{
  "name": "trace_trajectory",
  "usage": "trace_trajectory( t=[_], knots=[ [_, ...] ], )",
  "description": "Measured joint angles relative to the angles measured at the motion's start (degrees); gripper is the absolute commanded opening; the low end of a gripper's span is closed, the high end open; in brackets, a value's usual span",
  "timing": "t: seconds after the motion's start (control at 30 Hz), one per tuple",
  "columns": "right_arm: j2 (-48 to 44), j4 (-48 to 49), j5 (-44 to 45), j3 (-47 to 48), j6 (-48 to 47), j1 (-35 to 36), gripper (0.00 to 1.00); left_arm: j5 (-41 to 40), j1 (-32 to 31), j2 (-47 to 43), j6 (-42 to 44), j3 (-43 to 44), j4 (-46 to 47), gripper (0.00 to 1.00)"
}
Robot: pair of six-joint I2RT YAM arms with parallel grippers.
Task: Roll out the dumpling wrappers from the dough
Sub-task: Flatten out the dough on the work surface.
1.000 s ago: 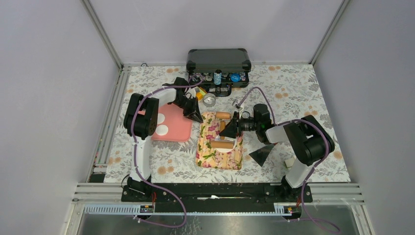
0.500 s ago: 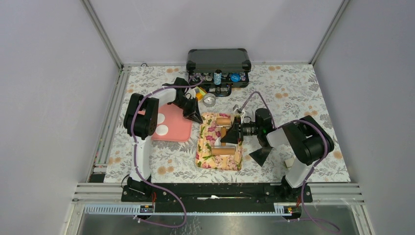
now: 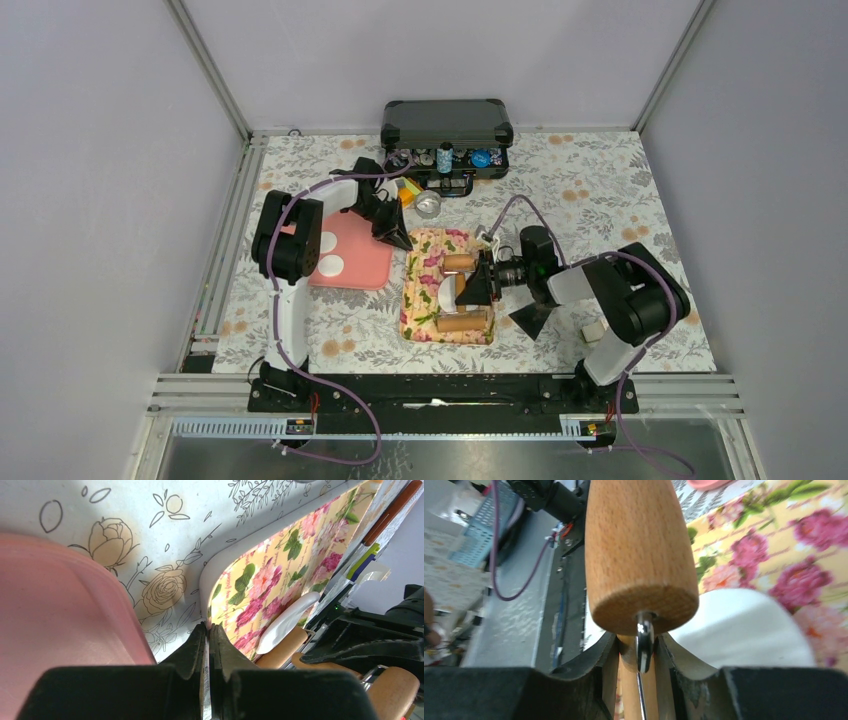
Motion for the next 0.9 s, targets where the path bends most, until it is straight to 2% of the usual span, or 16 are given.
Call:
trace_trajectory(
  t=[0.17,0.27,0.47,0.7,0.77,0.9],
  knots=[
    [-2.9,-7.3,5.6,4.1,-8.5,0.1,0.00,-0.1,0.2,0.0,0.0,0.0,0.6,0.00],
    [-2.4,-7.7,8.2,6.6,-11.6,0.3,0.00,-0.5,0.5,-0.1,-0.4,0.0,1.8,0.00],
    [4.0,-0.2,9.9,10.9,-7.7,1.2,0.00,-0.7,0.6,-0.1,-0.7,0.0,2.5,0.00],
    [5.3,3.1,14.4,13.1,-2.4,2.6,0.00,-0.6,-0.2,-0.2,-1.6,-0.5,3.8,0.00],
    [4.4,-0.9,16.4,14.5,-0.8,2.6,0.00,-0.6,-0.6,-0.5,-2.0,-1.1,4.5,0.00],
    [1.3,-17.2,21.0,22.5,-2.2,2.6,0.00,-0.7,-0.9,-0.7,-3.0,-1.6,5.1,0.00]
  ],
)
